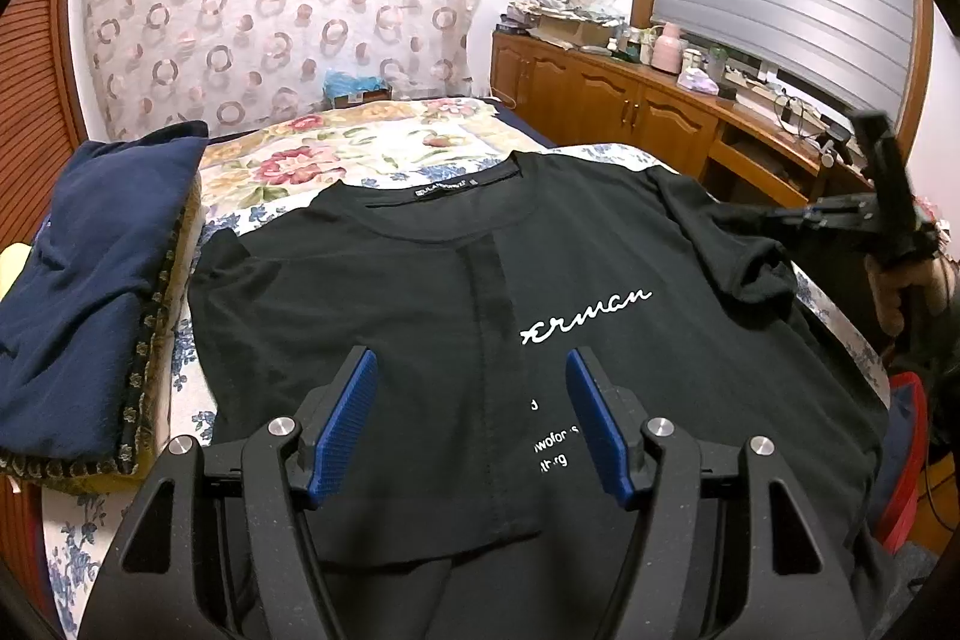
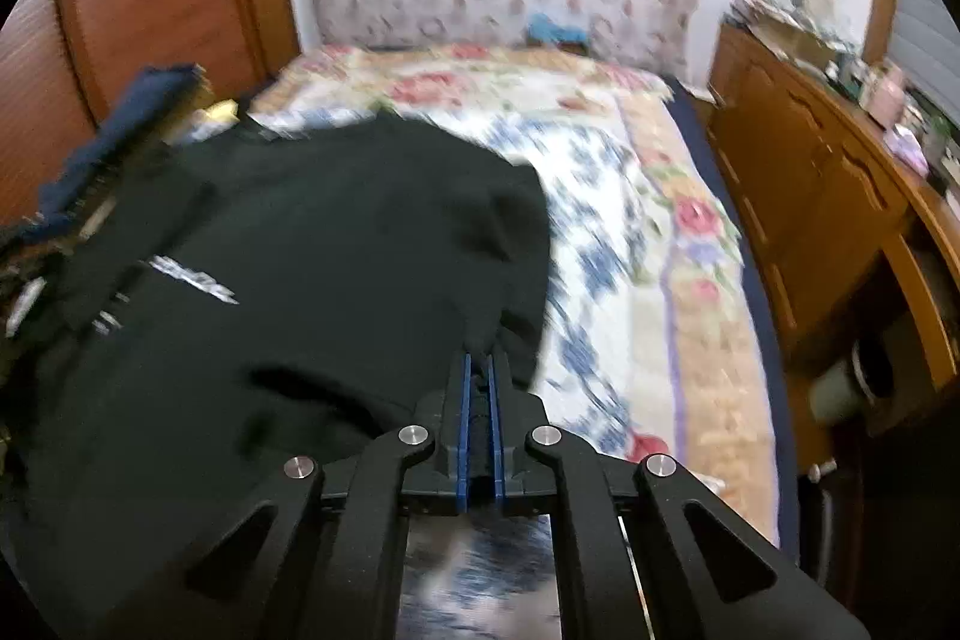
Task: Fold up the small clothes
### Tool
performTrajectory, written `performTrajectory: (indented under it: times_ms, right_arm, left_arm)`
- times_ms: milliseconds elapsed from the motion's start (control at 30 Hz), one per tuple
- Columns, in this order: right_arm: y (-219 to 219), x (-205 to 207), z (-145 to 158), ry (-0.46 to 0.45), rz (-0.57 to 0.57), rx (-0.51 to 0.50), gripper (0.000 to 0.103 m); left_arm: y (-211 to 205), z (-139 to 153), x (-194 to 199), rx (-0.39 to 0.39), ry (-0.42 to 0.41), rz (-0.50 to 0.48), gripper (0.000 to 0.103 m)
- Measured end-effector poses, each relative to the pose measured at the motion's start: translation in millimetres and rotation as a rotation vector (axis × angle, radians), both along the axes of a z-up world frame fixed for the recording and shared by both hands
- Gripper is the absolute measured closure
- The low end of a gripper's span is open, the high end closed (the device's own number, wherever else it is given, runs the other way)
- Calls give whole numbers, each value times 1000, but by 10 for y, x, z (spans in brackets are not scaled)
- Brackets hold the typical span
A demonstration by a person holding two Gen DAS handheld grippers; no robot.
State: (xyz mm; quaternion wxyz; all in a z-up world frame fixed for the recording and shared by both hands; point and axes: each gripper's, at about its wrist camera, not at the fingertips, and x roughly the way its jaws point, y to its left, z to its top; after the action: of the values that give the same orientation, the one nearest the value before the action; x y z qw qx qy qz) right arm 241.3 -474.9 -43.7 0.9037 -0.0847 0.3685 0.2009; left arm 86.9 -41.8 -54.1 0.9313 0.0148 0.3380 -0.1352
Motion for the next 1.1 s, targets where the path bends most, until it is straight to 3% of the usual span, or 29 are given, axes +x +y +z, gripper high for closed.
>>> performTrajectory:
  times_ms: [200,467,667,1100]
  right_arm:
    - [460,-123,474,-71,156,77,99]
    - [1215,-20,621,-33,295,142,99]
    - [1348,74,528,-70,259,67,71]
    - [872,-254,208,-41,97,-36,70]
  left_arm:
    - [68,10,-26,-7,-9,11,37]
    - [204,-18,-20,-25,1,29,37]
    - [249,-10,-30,-31,-1,37,37]
    - [67,-51,-16,-24,20,-16,37]
